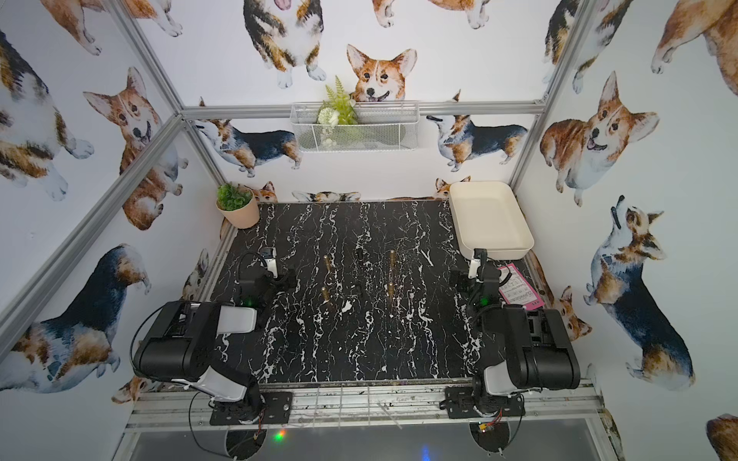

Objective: Open the lipstick cap
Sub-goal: Pick up the lipstick at the center of the board.

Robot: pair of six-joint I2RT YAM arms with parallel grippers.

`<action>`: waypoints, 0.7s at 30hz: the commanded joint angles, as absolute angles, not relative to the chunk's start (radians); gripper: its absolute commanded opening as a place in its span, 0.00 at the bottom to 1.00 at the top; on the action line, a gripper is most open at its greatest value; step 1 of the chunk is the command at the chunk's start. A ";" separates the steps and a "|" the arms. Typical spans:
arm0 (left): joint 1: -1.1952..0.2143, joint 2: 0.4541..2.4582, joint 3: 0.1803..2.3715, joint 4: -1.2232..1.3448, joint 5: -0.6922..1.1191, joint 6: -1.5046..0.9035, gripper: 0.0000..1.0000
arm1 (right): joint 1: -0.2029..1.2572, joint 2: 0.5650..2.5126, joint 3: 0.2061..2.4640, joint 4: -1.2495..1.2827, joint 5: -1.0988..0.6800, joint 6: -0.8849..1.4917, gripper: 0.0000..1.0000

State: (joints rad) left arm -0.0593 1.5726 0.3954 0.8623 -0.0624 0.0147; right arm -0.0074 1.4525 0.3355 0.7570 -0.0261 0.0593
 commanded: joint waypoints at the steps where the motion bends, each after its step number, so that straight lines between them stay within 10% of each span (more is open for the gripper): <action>1: -0.060 1.568 0.393 0.903 -0.063 0.021 1.00 | -0.008 1.452 0.339 0.805 -0.032 0.052 1.00; 21: -0.053 1.571 0.400 0.894 -0.049 0.016 1.00 | -0.008 1.454 0.341 0.803 -0.033 0.055 1.00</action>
State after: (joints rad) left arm -0.0551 1.5726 0.3950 0.8627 -0.0563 0.0147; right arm -0.0074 1.4525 0.3355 0.7570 -0.0261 0.0593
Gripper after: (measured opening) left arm 0.999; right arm 0.996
